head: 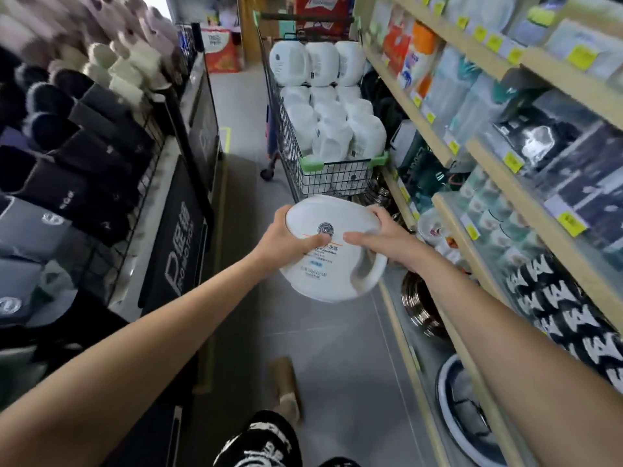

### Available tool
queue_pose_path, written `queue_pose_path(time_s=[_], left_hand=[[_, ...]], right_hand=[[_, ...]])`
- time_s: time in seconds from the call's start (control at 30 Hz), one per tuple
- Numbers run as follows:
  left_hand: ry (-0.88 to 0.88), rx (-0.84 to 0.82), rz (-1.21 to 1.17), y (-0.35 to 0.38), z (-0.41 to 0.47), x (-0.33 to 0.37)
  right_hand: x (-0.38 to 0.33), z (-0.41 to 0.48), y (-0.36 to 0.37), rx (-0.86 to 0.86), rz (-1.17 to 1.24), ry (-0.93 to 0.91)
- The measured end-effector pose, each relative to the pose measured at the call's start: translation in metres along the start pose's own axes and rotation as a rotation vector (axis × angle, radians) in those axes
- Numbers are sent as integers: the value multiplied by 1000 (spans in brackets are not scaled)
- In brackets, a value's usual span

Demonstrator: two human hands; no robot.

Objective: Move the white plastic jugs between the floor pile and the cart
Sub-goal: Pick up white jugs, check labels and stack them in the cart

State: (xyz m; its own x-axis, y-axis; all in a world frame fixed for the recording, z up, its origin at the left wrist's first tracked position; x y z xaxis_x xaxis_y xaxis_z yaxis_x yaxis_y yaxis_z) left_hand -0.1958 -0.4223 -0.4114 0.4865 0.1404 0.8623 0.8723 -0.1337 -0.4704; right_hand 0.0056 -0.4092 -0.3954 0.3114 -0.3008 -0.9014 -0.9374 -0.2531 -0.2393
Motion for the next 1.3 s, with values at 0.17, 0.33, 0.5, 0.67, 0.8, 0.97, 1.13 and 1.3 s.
queue_pose_path(time_s=[0.17,0.33,0.5,0.67,0.8,0.97,1.13,1.3], left_hand=[[-29,-23,0,-36,102,8],[-26,-34,28,-65,189,15],[-63,-48,35,-80,263,14],[-71,-56,23,-97,344,14],[-73,-69,36,-117,420,13],[-96,-56,28,-151,527,13],[-104,-62,31,-183,615,18],[-57,-90,16,-197,685,23]], right_hand=[[-46,97,-8,-3,10,30],[-80,172,-14,-14,56,61],[-102,242,-24,-26,69,91],[-125,322,-31,-42,41,88],[-145,404,-37,-61,-61,111],[-179,517,-40,-62,-65,91],[-211,603,-44,-25,-56,98],[-232,661,-53,24,0,59]])
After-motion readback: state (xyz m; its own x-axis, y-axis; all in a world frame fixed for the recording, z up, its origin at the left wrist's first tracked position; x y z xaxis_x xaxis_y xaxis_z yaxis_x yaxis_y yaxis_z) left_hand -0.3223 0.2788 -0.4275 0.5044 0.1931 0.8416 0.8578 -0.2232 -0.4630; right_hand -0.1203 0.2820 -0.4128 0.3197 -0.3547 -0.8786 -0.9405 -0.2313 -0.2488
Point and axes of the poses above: each hand's wrist, its own z-axis towards the middle knuckle, its own y-axis out of the palm, x = y × z, the point moved 8 cm from there along z, towards the middle knuckle, and after that the axes turned 14 degrees about z, right-handed, at the moved point
